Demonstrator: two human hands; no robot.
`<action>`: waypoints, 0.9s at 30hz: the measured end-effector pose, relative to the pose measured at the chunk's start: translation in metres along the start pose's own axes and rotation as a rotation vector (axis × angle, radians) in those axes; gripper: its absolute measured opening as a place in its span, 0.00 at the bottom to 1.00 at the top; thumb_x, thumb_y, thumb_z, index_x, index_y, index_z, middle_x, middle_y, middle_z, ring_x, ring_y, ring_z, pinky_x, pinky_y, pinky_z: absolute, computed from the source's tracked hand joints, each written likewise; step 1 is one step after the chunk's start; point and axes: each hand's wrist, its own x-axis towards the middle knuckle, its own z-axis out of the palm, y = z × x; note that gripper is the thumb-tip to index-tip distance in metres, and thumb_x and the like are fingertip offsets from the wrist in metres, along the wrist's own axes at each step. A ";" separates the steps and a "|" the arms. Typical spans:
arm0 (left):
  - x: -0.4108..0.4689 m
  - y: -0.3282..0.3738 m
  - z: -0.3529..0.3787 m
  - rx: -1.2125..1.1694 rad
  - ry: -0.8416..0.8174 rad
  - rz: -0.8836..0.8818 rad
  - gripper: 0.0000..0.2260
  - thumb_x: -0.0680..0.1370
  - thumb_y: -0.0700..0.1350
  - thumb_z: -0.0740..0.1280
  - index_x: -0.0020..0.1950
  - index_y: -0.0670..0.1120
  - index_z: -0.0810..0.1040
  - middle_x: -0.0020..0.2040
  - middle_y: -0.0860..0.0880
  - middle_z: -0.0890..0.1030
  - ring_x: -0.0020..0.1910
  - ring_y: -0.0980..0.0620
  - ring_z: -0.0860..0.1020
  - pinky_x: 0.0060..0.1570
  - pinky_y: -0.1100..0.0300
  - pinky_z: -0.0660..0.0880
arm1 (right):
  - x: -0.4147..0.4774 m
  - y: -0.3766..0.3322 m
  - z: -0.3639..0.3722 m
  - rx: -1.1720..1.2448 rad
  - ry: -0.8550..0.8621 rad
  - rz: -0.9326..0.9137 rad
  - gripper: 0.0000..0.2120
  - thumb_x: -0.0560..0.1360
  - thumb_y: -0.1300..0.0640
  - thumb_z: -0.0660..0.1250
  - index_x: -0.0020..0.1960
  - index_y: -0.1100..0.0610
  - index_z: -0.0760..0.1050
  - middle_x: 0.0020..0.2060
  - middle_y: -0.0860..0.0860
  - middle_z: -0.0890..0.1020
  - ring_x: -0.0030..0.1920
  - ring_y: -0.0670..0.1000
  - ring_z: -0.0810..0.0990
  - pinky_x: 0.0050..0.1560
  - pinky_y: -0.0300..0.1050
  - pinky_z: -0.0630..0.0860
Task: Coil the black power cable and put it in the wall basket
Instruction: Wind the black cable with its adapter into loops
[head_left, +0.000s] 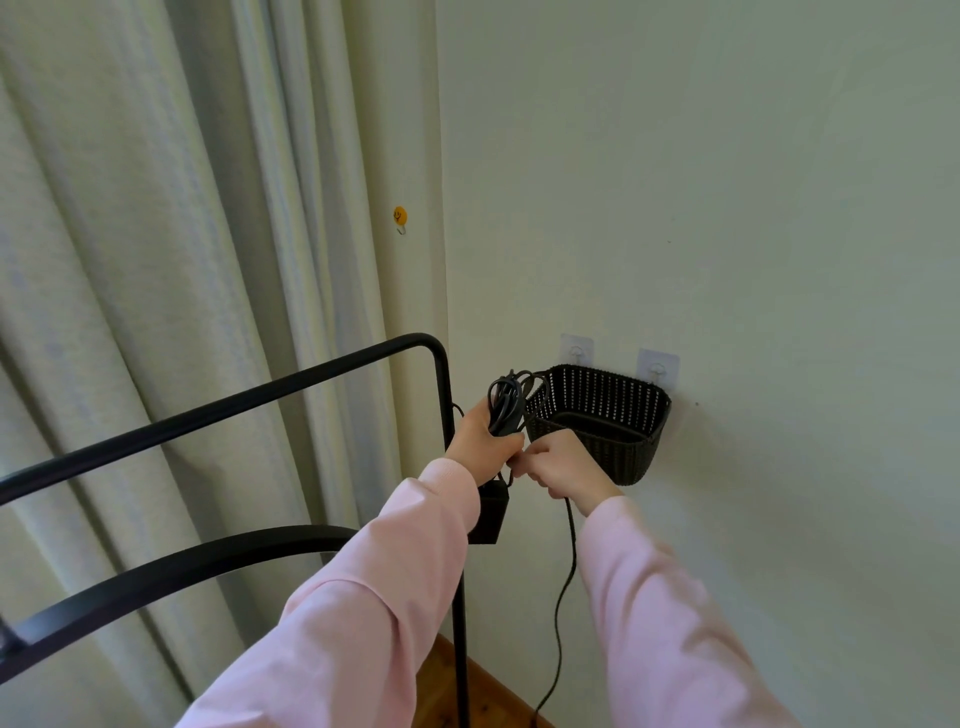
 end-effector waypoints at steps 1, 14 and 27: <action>-0.001 0.000 0.000 0.003 0.002 0.014 0.12 0.71 0.32 0.64 0.39 0.50 0.69 0.32 0.51 0.72 0.32 0.54 0.72 0.27 0.74 0.69 | -0.001 -0.001 0.000 0.043 -0.005 -0.011 0.07 0.70 0.65 0.66 0.33 0.62 0.76 0.27 0.51 0.69 0.27 0.48 0.63 0.24 0.36 0.57; -0.003 0.003 -0.007 -0.067 -0.015 0.082 0.07 0.74 0.40 0.69 0.43 0.44 0.70 0.32 0.51 0.73 0.24 0.66 0.73 0.28 0.76 0.70 | -0.007 -0.002 -0.007 0.396 -0.036 -0.132 0.10 0.76 0.64 0.63 0.37 0.61 0.79 0.28 0.51 0.77 0.24 0.43 0.71 0.23 0.32 0.65; -0.001 0.003 -0.009 -0.011 -0.195 0.032 0.14 0.69 0.36 0.72 0.41 0.51 0.71 0.35 0.55 0.74 0.34 0.60 0.74 0.35 0.74 0.73 | 0.002 0.008 -0.012 0.536 0.053 -0.056 0.04 0.71 0.62 0.71 0.38 0.60 0.79 0.28 0.50 0.77 0.30 0.44 0.74 0.30 0.35 0.72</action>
